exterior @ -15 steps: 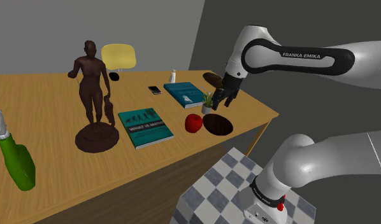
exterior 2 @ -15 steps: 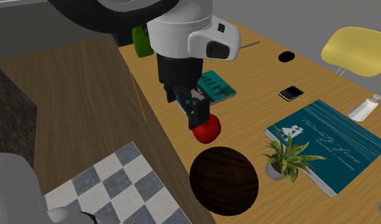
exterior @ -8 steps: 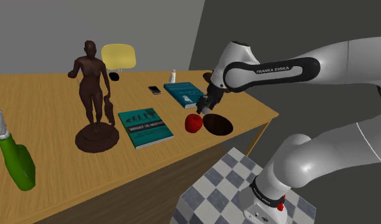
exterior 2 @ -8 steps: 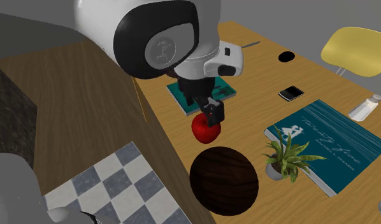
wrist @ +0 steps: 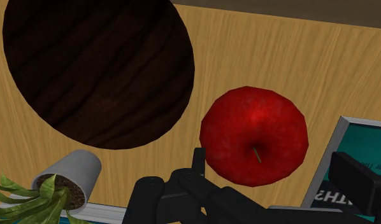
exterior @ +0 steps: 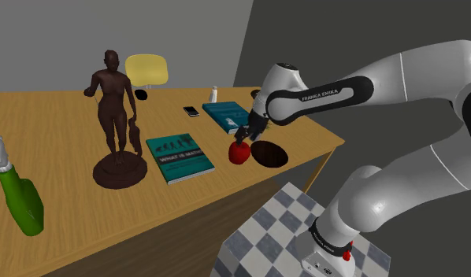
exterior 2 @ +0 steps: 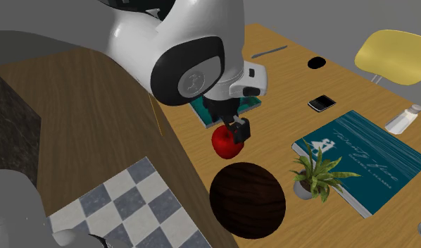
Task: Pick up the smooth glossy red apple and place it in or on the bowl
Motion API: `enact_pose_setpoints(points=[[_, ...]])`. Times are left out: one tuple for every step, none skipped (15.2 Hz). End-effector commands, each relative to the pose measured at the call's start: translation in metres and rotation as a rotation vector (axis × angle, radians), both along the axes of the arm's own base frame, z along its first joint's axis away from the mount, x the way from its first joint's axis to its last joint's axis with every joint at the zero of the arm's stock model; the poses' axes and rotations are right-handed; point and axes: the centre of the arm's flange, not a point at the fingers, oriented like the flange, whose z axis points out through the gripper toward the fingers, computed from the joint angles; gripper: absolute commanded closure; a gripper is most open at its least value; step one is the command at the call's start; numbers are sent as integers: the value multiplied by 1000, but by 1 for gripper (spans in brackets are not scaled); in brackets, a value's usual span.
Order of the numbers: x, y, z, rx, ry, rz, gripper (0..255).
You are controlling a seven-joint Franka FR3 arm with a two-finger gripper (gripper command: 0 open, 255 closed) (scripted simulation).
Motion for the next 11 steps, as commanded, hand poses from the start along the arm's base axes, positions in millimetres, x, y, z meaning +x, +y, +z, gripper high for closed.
enact_pose_setpoints(points=[[1, 0, -6, 0, -1, 0, 0], [1, 0, -6, 0, -1, 0, 0], [1, 0, -6, 0, -1, 0, 0], [1, 0, -6, 0, -1, 0, 0], [1, 0, -6, 0, -1, 0, 0], [1, 0, -6, 0, -1, 0, 0], [1, 0, -6, 0, -1, 0, 0], [1, 0, -6, 0, -1, 0, 0], [1, 0, -6, 0, -1, 0, 255], [1, 0, -6, 0, -1, 0, 255], [1, 0, -6, 0, -1, 0, 255]])
